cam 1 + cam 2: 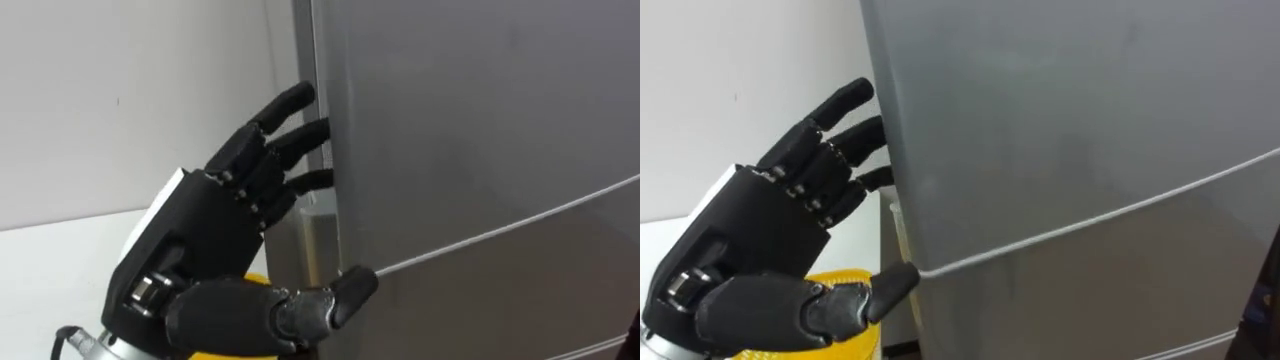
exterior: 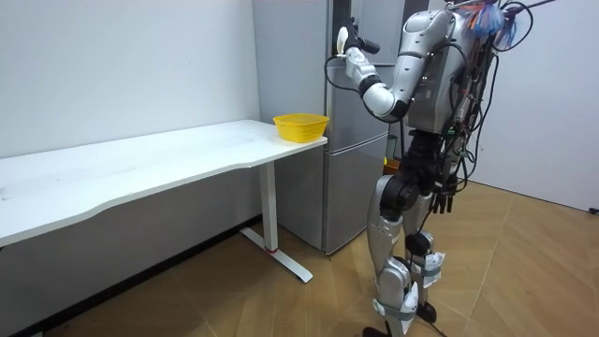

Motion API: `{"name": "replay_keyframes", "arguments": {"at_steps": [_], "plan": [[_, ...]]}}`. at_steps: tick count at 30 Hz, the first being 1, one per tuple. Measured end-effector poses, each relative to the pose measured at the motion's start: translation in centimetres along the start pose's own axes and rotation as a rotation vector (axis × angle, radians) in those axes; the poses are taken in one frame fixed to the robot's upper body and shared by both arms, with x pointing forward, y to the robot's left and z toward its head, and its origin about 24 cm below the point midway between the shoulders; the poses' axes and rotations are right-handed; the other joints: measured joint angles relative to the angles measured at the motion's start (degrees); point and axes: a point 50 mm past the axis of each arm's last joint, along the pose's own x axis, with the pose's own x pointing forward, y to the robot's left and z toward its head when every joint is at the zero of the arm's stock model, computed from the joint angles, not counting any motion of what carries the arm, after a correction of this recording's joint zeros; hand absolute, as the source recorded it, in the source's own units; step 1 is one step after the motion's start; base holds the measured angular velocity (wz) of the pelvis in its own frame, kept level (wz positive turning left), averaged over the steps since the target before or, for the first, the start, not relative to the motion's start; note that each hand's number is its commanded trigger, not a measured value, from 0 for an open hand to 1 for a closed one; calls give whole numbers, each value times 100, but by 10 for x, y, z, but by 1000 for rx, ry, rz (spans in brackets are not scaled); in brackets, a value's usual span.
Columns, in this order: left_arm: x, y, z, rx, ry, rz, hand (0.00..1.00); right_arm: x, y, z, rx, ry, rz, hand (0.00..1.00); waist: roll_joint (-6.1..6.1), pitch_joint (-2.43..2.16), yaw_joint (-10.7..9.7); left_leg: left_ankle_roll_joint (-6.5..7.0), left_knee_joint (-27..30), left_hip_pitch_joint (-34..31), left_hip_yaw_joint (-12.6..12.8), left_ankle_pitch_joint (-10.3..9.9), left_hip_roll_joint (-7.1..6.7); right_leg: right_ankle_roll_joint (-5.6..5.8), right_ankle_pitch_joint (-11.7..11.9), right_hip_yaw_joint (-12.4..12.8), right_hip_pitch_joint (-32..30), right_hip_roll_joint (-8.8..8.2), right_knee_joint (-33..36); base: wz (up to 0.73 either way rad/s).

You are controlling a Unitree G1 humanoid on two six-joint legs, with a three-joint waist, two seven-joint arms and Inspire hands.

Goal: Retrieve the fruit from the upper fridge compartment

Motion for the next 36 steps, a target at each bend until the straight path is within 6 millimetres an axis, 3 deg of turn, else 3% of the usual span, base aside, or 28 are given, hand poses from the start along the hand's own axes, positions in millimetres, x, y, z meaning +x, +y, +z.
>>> {"name": "replay_keyframes", "arguments": {"at_steps": [16,36], "plan": [[9,-21,4,-55,-44,-183,0,0,1,1,-27,-5,-3,0,-2,1,107,4,6,6,31,2,2,2,5,16,-4,0,6,0],[9,-28,5,-93,-58,-276,0,0,2,2,-34,-12,17,0,-10,-6,105,4,47,-3,56,2,4,-1,15,23,-8,-4,3,0]]}}
